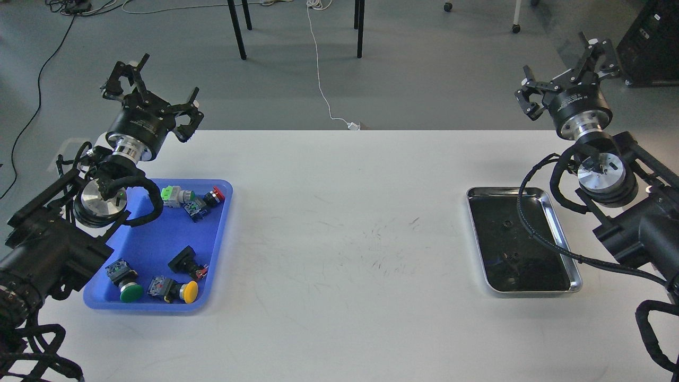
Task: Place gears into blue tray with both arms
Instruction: 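Raise the right gripper and swing it over the dark metal tray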
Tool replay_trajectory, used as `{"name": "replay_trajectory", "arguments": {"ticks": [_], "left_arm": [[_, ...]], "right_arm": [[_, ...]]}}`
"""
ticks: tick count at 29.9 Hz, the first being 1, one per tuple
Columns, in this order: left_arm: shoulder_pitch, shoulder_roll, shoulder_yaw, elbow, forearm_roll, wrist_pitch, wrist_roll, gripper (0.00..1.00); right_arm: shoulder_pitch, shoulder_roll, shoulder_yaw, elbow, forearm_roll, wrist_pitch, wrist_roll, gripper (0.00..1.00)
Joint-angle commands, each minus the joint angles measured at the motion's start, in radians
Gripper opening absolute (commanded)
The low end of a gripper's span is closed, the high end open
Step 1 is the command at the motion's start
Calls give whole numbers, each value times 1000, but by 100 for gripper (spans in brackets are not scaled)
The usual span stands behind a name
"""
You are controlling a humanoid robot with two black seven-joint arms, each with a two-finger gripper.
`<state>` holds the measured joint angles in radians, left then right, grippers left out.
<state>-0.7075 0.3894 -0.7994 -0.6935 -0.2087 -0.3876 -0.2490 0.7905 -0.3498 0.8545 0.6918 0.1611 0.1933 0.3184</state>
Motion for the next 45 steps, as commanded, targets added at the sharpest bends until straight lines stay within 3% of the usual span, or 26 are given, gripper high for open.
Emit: {"name": "replay_trajectory", "arguments": {"ticks": [1, 14, 16, 26, 33, 45], "left_arm": [[-12, 2, 9, 0, 8, 12, -12, 98], [-63, 6, 14, 2, 11, 38, -4, 98], [-61, 14, 5, 2, 9, 26, -4, 98], [-61, 92, 3, -6, 8, 12, -4, 98], [-52, 137, 5, -50, 5, -4, -4, 98], [-49, 146, 5, -54, 5, -4, -4, 98]], "right_arm": [[6, 0, 0, -1, 0, 0, 1, 99], [41, -80, -46, 14, 0, -8, -9, 99], [133, -191, -227, 17, 0, -6, -9, 99], [432, -302, -771, 40, -2, -2, -10, 99], [640, -296, -1124, 83, -9, -2, -10, 99], [900, -272, -1492, 207, -216, -2, -6, 99]]}}
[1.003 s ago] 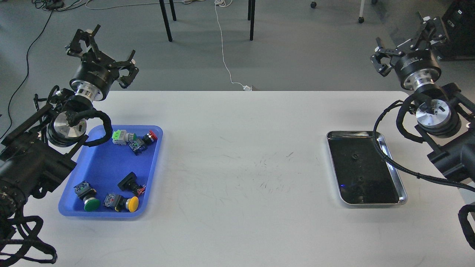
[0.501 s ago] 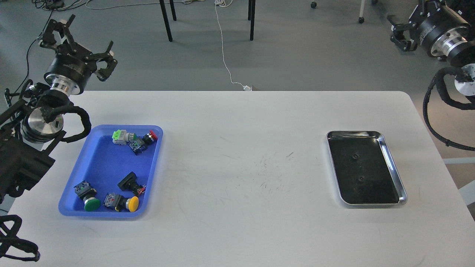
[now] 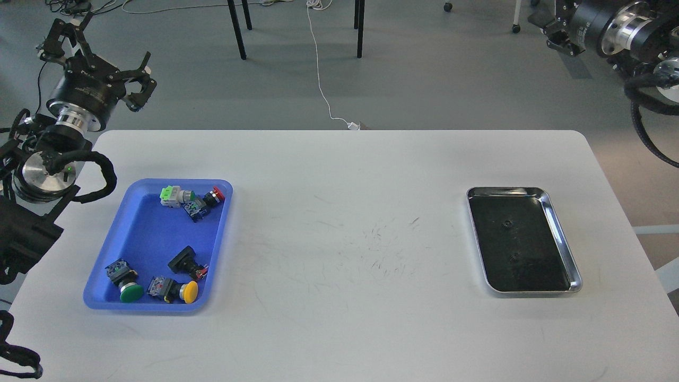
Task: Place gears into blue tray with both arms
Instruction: 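Raise the right gripper and swing it over the dark metal tray, then lower the right gripper into the metal tray and grasp a black gear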
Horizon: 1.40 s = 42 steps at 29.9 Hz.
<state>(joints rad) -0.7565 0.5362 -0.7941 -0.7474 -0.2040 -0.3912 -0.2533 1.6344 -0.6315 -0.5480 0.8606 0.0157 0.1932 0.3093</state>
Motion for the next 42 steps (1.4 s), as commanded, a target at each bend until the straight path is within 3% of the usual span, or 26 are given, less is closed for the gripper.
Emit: {"name": "replay_trajectory", "arguments": {"ticks": [1, 9, 13, 17, 24, 31, 36, 42], "left_arm": [[0, -1, -1, 2, 0, 0, 0, 98], [11, -7, 1, 2, 0, -6, -1, 98], [12, -8, -1, 2, -2, -14, -4, 98], [11, -7, 1, 2, 0, -15, -4, 98], [14, -2, 1, 2, 0, -17, -4, 98], [23, -2, 1, 2, 0, -15, -6, 98], [23, -2, -1, 3, -2, -17, -8, 98], [26, -1, -1, 6, -2, -15, -8, 98]], "right_arm": [[74, 22, -116, 46, -91, -1, 5, 99], [166, 199, -351, 51, -284, -8, 5, 98], [200, 328, -478, 49, -301, -38, 7, 98], [216, 381, -555, 51, -333, -41, 8, 96], [213, 388, -598, 106, -489, -57, 16, 93], [165, 400, -736, 193, -577, -175, 63, 88], [98, 391, -855, 201, -649, -264, 63, 83], [30, 351, -865, 210, -651, -276, 62, 79]]}}
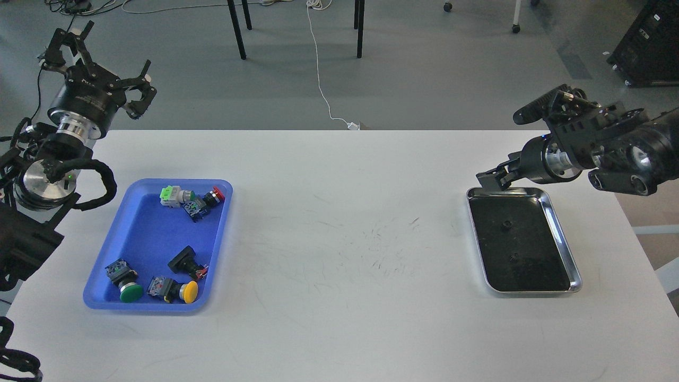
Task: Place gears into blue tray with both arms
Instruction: 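Lower the right gripper into the metal tray and grasp a black gear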
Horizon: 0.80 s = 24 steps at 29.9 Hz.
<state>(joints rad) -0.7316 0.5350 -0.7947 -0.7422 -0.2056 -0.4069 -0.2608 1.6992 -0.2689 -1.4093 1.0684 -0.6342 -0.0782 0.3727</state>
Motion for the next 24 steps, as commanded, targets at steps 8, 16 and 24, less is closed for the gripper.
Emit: {"name": "replay_trajectory", "arguments": {"ticks": [8, 16, 24], "left_arm": [[1, 3, 2, 1, 0, 2, 2, 98], [1, 8, 2, 0, 0, 3, 2, 98], [1, 8, 6, 1, 0, 5, 2, 98]], "right_arm": [[-111, -41, 9, 1, 10, -11, -5, 69], [-165, -62, 38, -15, 14, -11, -27, 65], [-197, -67, 53, -18, 39, -15, -40, 61]]}}
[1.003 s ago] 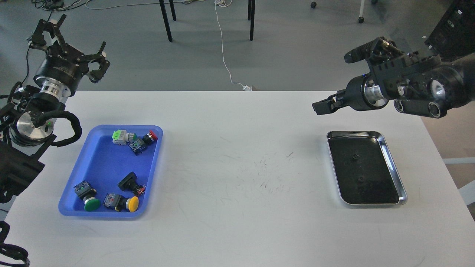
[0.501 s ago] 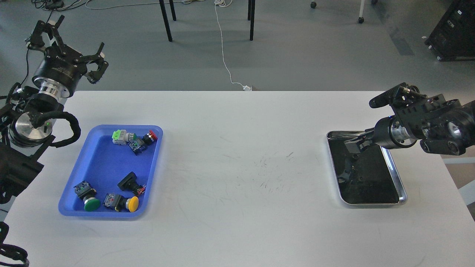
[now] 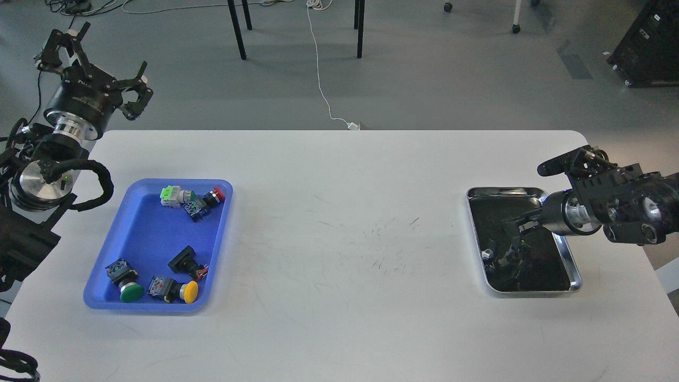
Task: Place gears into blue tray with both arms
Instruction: 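Lower the right gripper into the metal tray and grasp a black gear, then carry the black gear with the right gripper toward the table center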
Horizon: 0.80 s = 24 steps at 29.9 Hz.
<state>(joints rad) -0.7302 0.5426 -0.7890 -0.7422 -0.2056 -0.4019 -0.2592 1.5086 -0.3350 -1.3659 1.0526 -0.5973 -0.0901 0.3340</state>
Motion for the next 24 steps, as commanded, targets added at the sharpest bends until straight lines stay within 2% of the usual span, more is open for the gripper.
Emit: {"name": "replay_trajectory", "arguments": {"ticks": [1, 13, 24], "left_arm": [[0, 0, 1, 1, 0, 0, 2, 98], [2, 2, 1, 4, 2, -1, 2, 98], [2, 5, 1, 6, 2, -1, 3, 98]], "right_arm": [[-10, -1, 16, -3, 2, -6, -1, 61], [-24, 4, 25, -31, 2, -7, -12, 58], [-71, 5, 77, -60, 23, -14, -12, 52]]}}
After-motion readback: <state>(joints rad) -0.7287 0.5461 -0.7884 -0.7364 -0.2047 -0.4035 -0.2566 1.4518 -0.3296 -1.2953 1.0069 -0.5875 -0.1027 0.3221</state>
